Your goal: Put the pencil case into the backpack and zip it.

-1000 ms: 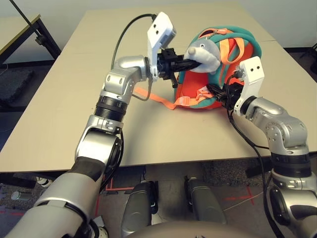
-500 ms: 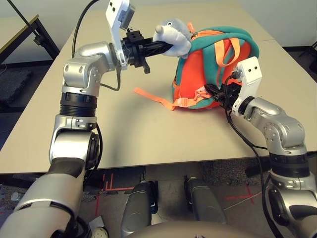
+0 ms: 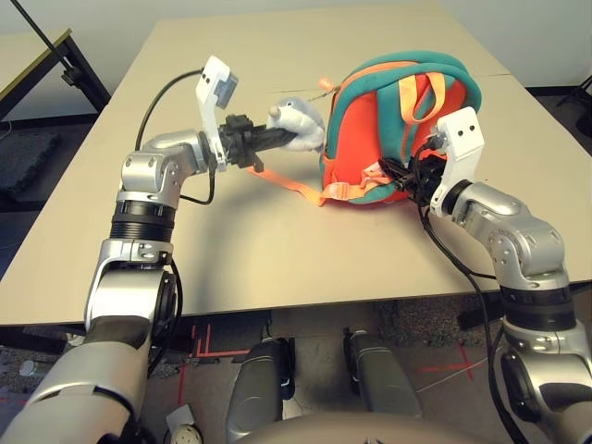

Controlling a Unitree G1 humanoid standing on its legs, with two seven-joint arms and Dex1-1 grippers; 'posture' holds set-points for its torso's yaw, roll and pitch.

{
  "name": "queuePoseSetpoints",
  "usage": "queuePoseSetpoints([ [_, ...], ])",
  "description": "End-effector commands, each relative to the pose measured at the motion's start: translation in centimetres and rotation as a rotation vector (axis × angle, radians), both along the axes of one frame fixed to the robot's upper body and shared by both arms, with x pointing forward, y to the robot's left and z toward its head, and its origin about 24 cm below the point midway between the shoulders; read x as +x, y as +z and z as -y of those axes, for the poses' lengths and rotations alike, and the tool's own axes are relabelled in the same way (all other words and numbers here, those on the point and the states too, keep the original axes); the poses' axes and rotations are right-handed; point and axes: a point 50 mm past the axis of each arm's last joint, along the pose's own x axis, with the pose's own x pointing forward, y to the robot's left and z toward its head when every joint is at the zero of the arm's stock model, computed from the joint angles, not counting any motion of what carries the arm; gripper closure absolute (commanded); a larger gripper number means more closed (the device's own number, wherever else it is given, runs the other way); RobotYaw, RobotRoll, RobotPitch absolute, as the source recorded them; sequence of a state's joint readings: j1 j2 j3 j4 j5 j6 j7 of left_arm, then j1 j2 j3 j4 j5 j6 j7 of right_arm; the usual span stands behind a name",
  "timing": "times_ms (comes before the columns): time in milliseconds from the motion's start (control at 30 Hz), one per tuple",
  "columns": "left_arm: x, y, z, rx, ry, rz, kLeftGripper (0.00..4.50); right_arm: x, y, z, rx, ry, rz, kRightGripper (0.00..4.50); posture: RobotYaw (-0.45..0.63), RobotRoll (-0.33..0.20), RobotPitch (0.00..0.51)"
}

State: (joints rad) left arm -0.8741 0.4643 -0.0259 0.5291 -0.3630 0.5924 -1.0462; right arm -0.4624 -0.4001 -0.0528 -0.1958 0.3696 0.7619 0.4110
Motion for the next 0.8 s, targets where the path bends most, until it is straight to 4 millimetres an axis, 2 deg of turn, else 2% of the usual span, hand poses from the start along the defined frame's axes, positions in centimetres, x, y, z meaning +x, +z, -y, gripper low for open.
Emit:
queuePoseSetpoints([
  [33,-0.1,-3.2,-1.0,0.093,0.036,-0.100,4.29,0.0,-0.8,-0.1,-0.019,0.003,-0.033,3.75,-0.17,0.000,0.116],
  [333,-0.9,-7.2,-0.8,0.251,-0.064,-0.252,4.29,0.1,-0.7,-0.1,-0.024,0.005,-0.033,3.75,-0.17,0.000,0.115],
  [533,-0.7,-8.1,-0.2,0.322,-0.084,-0.236,4.29,0.0,-0.6,0.1,-0.031,0.003,-0.033,3.75,-0.18,0.000,0.114],
  [600,-0.5,-8.1,-0.1,0.334,-0.068,-0.204,4.29,0.0,-0.6,0.1,-0.031,0.002,-0.033,3.75,-0.18,0.000,0.114],
  [767,0.1,-6.4,0.9,0.155,-0.063,-0.141,4.29,0.0,-0.5,0.2,-0.021,0.002,-0.038,3.75,-0.18,0.000,0.115],
  [800,0.2,-6.0,1.0,0.131,-0.063,-0.128,3.94,0.0,-0.5,0.2,-0.019,0.002,-0.040,3.75,-0.18,0.000,0.117],
])
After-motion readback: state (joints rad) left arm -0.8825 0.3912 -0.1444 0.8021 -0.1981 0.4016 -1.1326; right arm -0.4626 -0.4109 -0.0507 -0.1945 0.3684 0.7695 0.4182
